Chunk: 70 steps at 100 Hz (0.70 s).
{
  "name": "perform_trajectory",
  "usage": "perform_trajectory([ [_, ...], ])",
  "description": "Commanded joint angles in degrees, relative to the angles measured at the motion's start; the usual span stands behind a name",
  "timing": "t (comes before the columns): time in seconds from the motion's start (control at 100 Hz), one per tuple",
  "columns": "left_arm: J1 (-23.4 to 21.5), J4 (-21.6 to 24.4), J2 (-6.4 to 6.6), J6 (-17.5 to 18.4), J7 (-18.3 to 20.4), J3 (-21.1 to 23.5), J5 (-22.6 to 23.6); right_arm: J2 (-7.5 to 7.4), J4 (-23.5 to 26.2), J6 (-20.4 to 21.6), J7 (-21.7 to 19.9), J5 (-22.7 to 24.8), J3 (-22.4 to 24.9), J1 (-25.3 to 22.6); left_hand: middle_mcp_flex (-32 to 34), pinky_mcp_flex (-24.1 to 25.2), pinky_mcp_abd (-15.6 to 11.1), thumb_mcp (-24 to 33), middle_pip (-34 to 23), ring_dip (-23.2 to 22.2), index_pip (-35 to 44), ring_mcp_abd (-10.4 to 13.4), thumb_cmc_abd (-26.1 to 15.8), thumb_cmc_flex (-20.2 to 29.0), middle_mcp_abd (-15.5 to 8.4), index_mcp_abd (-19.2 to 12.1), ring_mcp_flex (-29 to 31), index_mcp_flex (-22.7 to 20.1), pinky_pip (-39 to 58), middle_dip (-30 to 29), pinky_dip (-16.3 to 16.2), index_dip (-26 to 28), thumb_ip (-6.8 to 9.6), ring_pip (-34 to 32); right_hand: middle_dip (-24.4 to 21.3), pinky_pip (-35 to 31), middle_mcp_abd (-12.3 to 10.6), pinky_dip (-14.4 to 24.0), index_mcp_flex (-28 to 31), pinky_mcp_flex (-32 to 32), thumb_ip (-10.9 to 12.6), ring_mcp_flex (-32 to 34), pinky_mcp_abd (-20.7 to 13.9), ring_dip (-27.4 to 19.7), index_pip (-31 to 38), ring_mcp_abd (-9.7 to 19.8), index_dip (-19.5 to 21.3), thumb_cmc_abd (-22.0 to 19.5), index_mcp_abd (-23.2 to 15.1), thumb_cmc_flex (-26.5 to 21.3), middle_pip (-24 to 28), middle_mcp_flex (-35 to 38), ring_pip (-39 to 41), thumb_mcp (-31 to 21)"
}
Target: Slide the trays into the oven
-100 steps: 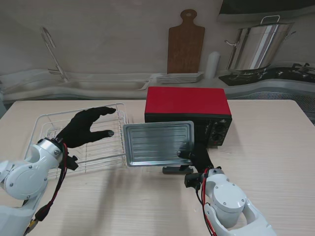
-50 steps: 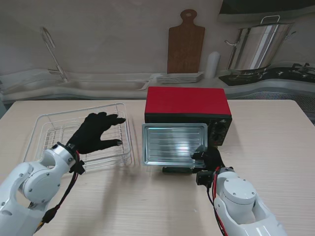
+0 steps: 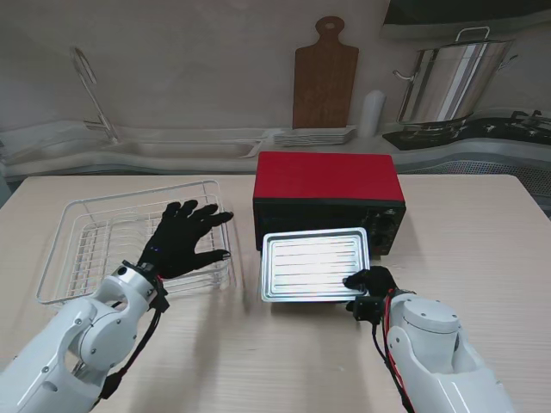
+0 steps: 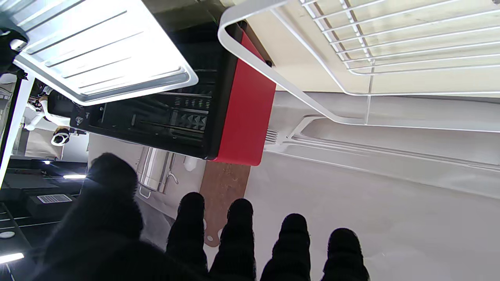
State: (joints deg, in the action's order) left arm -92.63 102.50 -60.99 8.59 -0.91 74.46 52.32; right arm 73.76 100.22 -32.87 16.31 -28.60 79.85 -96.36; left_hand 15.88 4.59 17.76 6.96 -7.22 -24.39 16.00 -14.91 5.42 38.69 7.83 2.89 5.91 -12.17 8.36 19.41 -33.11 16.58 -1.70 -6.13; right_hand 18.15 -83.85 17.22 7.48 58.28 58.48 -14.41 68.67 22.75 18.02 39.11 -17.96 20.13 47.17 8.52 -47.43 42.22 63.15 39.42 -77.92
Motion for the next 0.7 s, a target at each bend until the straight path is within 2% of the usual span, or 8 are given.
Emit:
perform_trajectory([
  [0.0, -0.3, 0.2, -0.44, 0.1, 1.1, -0.1, -0.4, 0.74, -0.1, -0.5, -1.2, -0.4, 0.0, 0.5, -2.4, 1.0, -1.0, -1.8, 0.8, 0.5, -0.9, 1.3, -2.5, 0.7, -0.1, 0.0, -1.9, 0.1, -3.0, -0.8, 1.1, -1.0, 1.69, 1.1, 0.5, -2.6, 1.1, 0.4, 2.4, 1.9, -0.2, 4.8, -1.7, -0.9, 7.3, -2.0, 0.9, -1.3, -4.2, -4.3, 1.4, -0.6, 1.8, -5.3],
  [0.33, 0.0, -0.5, -0.5, 0.6, 1.3, -0.6, -1.8, 2.18, -2.0, -6.9, 0.2, -8.0, 1.7, 2.8, -2.6, 1.0, -1.0, -2.2, 0.9, 0.6, -1.0, 1.5, -2.7, 0.8, -0.1, 0.0, -2.3, 0.3, -3.1, -0.9, 2.0, -1.0, 1.75, 1.2, 1.1, -3.2, 0.6, 0.5, 2.5, 2.1, -0.6, 5.0, -2.1, -0.1, 9.3, -1.7, 2.1, -1.5, -4.9, -4.7, 3.5, -1.0, 3.4, -5.0],
  [0.69, 0.2, -0.7, -0.52, 1.2, 0.7, -0.5, -1.5, 2.63, -5.8, -9.3, -0.9, -10.5, 2.5, 5.1, -2.7, 0.9, -1.1, -2.5, 1.0, 0.7, -1.1, 1.5, -2.6, 1.1, 0.0, 0.0, -2.4, 0.3, -3.1, -0.9, 2.8, -1.0, 1.84, 1.3, 0.9, -3.9, 0.6, 1.2, 2.5, 2.3, -0.7, 4.9, -2.3, 0.6, 9.5, -1.4, 2.6, -1.6, -5.2, -4.7, 4.4, -1.1, 4.5, -5.0],
])
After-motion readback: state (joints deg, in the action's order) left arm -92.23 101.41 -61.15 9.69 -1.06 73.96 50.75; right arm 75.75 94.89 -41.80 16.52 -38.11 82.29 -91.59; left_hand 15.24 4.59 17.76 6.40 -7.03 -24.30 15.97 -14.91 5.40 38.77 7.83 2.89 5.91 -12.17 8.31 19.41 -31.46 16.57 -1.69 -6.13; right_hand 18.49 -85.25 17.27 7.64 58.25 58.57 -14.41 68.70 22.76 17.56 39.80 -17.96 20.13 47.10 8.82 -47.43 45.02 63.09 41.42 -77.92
